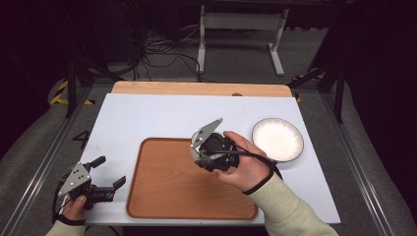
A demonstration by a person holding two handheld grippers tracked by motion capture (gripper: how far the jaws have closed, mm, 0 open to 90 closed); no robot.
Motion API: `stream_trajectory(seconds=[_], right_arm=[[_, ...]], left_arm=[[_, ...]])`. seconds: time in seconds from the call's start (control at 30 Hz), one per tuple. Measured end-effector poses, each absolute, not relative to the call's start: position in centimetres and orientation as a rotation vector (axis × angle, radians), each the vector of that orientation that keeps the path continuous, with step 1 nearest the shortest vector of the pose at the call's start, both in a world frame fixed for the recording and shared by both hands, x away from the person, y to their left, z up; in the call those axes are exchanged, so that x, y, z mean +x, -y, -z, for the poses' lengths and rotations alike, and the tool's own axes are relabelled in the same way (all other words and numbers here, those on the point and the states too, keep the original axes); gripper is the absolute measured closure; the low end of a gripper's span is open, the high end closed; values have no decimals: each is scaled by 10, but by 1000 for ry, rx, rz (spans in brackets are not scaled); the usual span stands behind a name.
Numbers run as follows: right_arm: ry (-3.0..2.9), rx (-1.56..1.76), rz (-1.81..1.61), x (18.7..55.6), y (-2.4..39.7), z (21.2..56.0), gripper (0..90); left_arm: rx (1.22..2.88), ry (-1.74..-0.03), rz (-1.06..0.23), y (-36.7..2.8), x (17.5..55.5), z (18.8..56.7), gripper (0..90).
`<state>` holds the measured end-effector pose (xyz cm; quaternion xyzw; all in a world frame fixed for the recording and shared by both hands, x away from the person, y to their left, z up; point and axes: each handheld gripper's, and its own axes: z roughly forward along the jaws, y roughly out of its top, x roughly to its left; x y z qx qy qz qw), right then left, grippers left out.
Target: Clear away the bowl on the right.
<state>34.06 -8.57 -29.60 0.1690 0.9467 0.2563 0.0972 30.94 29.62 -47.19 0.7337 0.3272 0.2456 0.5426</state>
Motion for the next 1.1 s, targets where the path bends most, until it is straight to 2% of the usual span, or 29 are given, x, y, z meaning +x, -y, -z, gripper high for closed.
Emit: stream_trajectory(seconds=[0.33, 1.1], right_arm=[[-2820, 453, -759, 339, 68, 303, 808], [-2868, 437, -688, 348, 46, 345, 796]], left_arm=[[1742, -777, -582, -296, 309, 472, 3], [1738, -778, -578, -296, 310, 472, 2]])
